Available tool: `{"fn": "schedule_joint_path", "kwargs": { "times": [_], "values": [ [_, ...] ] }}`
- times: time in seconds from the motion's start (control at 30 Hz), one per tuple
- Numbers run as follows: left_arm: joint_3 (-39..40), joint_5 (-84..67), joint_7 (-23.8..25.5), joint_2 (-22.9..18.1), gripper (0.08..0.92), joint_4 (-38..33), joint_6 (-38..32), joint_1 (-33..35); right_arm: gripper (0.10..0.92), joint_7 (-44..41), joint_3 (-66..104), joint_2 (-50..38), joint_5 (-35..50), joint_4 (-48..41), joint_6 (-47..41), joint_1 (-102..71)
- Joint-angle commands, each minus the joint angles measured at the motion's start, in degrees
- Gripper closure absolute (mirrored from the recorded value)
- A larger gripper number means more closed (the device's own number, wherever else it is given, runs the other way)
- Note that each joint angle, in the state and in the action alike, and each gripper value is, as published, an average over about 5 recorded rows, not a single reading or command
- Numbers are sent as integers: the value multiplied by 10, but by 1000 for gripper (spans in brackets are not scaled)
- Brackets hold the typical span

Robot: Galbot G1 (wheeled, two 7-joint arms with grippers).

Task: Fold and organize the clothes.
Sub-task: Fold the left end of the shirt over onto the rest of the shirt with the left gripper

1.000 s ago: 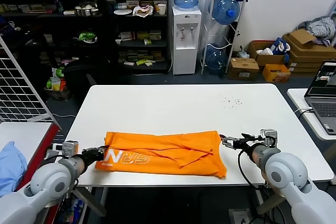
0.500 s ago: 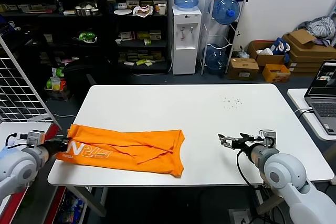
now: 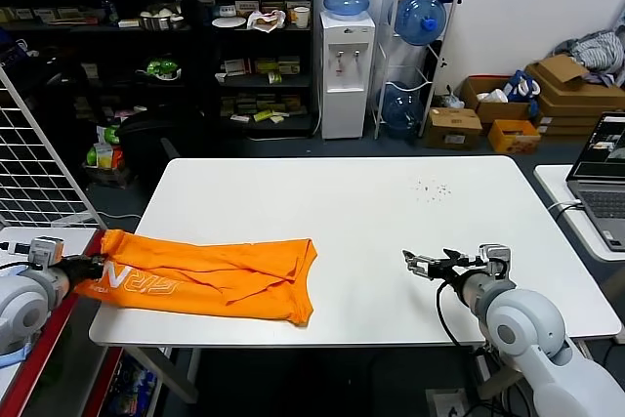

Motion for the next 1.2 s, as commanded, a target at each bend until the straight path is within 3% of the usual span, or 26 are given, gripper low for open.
{"fn": "schedule_joint_path", "kwargs": {
  "times": [0.03,0.23,0.53,1.2],
  "values": [
    [30,-202,-140,-93,902,-182,32,-50,104,16,0,5,-3,1,-1,-4],
    [110,-255,-201,-157,902,-253,43,-132,104,25,14,10,-3,1,-2,-21],
    [206,-280,-243,-211,902,-253,40,-234,104,31,9,23,-8,-2,-3,-20],
    [250,-199,-238,-289,902,-138,35,-258,104,29,8,15,-2,-6,-2,-14]
  ]
}}
